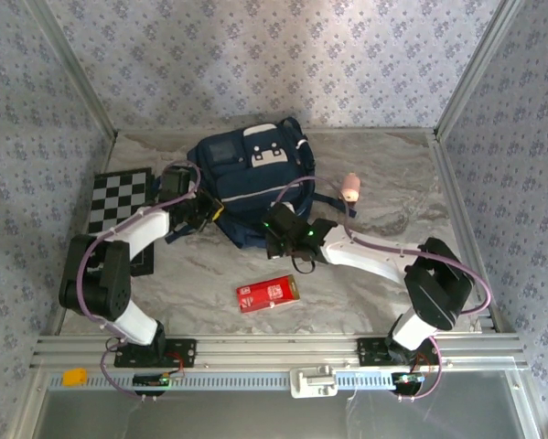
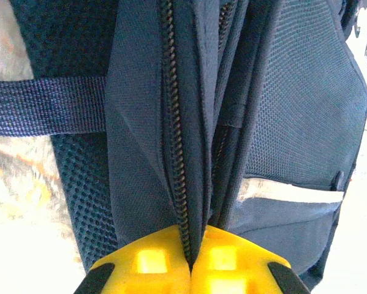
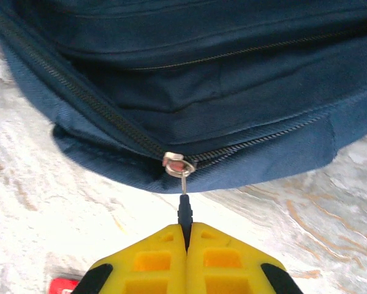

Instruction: Pack the student bag

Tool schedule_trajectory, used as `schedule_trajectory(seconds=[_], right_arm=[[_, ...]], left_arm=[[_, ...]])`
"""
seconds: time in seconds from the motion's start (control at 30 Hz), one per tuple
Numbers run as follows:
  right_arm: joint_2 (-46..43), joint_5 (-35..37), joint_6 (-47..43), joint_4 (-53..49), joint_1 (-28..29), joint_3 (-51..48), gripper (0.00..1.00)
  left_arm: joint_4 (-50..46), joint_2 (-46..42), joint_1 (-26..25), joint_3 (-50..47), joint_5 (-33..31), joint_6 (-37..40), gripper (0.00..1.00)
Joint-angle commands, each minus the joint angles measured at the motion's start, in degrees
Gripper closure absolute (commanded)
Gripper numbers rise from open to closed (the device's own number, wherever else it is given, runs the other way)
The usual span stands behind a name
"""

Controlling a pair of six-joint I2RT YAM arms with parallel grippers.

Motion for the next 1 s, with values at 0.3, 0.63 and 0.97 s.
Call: schedule_trajectory(seconds=[0.3, 0.63, 0.97], right_arm=[[8.22, -7.78, -1.41, 4.69, 1.70, 7.26, 1.00], [7.48, -5.32, -0.20, 5.36, 2.16, 4.70, 1.00], [8.40, -3.72, 0.27, 6.50, 2.39, 5.35, 1.00]], left_arm=[[-2.45, -9.38, 3.35, -0.02, 3.04, 5.40, 0.55], [3.56, -18.32, -8.51, -11.23, -7.10, -15.67, 0.29], [5.42, -10.54, -14.46, -10.66, -12.59, -23.57, 0.35]])
